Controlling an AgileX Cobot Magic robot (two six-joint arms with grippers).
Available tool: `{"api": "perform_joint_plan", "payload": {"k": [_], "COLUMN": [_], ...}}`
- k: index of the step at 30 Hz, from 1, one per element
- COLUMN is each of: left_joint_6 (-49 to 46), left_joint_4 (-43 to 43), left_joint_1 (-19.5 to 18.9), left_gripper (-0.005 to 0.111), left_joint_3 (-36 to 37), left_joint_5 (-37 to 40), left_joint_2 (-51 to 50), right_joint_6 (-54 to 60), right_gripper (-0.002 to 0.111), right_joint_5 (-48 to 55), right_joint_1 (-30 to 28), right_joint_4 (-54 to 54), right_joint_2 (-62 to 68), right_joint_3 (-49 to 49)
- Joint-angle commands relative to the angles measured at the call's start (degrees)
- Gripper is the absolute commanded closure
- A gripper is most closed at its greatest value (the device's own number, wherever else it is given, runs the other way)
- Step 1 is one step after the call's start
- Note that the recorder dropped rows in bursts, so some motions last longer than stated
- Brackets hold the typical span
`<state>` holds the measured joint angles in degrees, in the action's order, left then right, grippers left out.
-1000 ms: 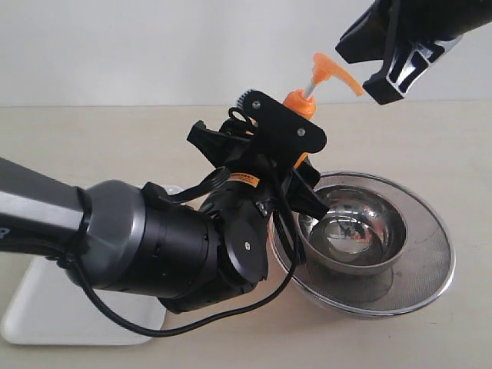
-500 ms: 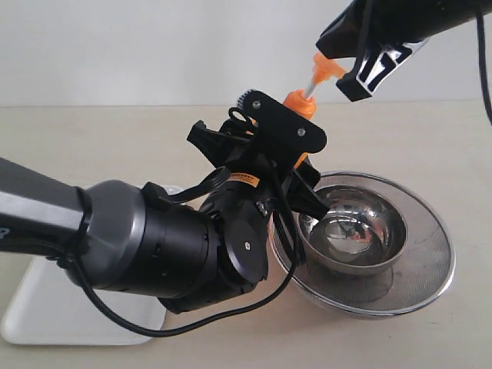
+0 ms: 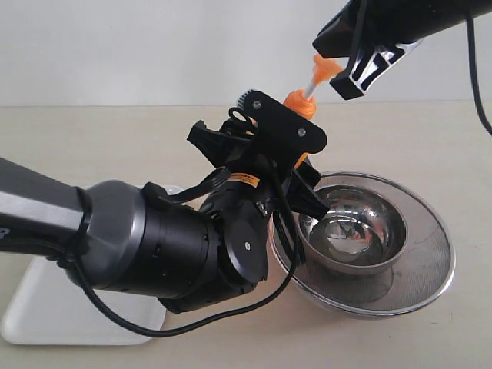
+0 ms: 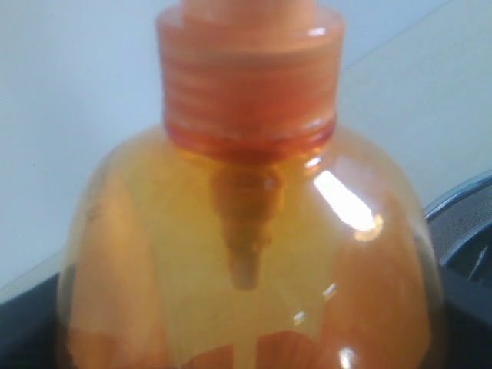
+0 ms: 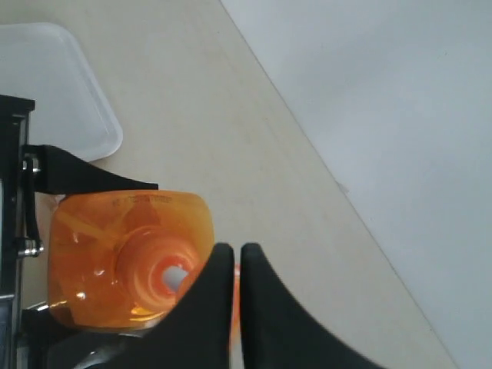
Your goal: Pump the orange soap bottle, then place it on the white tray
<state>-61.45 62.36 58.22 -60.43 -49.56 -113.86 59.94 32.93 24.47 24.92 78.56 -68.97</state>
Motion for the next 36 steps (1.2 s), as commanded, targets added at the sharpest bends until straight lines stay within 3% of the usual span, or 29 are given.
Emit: {"api": "perform_joint_plan", "payload": {"k": [1, 36], "left_joint_6": [-0.4, -0.2], "left_joint_4": [-0.4, -0.8], "left_joint_1": [0.0, 0.2], "left_gripper": [0.102, 0.102], "left_joint_3": [-0.3, -0.3], "left_joint_5": [0.1, 0.1], "left_joint_2": [0.1, 0.1], "right_joint_6": [-0.1, -1.2], "right_gripper": [0.108, 0.108], "right_joint_5": [2.2, 6.5], "right_joint_1": [0.0, 0.0], "right_joint_4": [0.4, 0.4], "right_joint_2": [-0.1, 4.4], "right_joint_3": [-0.3, -0.3]}}
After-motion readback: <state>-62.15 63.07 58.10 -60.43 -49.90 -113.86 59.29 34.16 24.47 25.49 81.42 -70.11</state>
